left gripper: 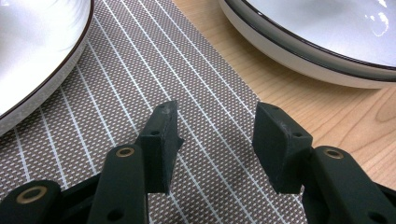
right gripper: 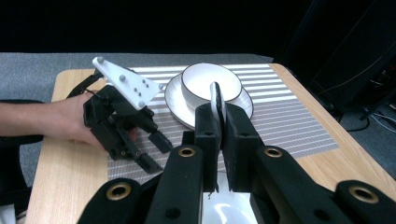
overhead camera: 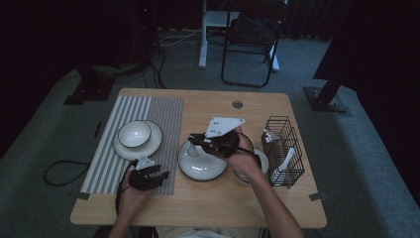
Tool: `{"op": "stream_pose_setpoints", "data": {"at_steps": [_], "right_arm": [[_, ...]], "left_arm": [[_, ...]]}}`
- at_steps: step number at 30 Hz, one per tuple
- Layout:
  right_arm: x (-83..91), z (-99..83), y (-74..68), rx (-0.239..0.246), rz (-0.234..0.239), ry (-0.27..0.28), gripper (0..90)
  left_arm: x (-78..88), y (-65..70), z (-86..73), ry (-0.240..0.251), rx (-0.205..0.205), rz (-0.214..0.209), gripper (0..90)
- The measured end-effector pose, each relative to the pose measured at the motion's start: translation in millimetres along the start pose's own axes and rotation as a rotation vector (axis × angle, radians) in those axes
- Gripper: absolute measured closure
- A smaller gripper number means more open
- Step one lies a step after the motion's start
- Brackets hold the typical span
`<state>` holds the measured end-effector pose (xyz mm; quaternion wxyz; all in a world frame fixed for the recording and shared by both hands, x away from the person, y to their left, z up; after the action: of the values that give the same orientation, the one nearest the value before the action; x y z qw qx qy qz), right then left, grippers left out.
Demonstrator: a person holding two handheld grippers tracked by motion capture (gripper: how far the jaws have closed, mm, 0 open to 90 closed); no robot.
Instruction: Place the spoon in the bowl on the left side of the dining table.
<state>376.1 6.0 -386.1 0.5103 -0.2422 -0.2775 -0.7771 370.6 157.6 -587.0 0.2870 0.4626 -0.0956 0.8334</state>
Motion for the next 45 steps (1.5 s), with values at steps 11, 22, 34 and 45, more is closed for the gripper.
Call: {"op": "stream_pose_setpoints", "data": {"at_steps": [11,22,34,45], "right_arm": [[-12.9,8.8,6.8,-0.022,0.013,0.009,85.1],[-39.2,17.6,10.0,-0.036,0.022,0.003,85.1],[-65.4,39.6,7.9,-0.017,0.029,-0.009,85.1],[-87.9,56.6,7.9,-0.018,0.043,-0.008,85.0]], "left_arm": [[0.0,-0.3,0.1,0.001,0.001,0.0,51.8],[0.2,-0.4,0.2,0.002,0.005,-0.006,51.8],[0.1,-0.6,0.2,0.001,0.003,-0.004,51.7],[1.4,-1.2,-0.9,0.001,0.003,0.021,52.5]]}}
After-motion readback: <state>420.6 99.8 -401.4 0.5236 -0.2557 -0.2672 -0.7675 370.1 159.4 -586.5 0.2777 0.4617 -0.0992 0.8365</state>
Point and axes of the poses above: each handheld gripper's, and its own axes: x roughly backward along the jaws, z roughly out of its top, y roughly to its right, the point moved 10 cm from there along -x, roughly forward along the jaws, and after that the axes turned 15 degrees about -y, right-handed, at the moved point
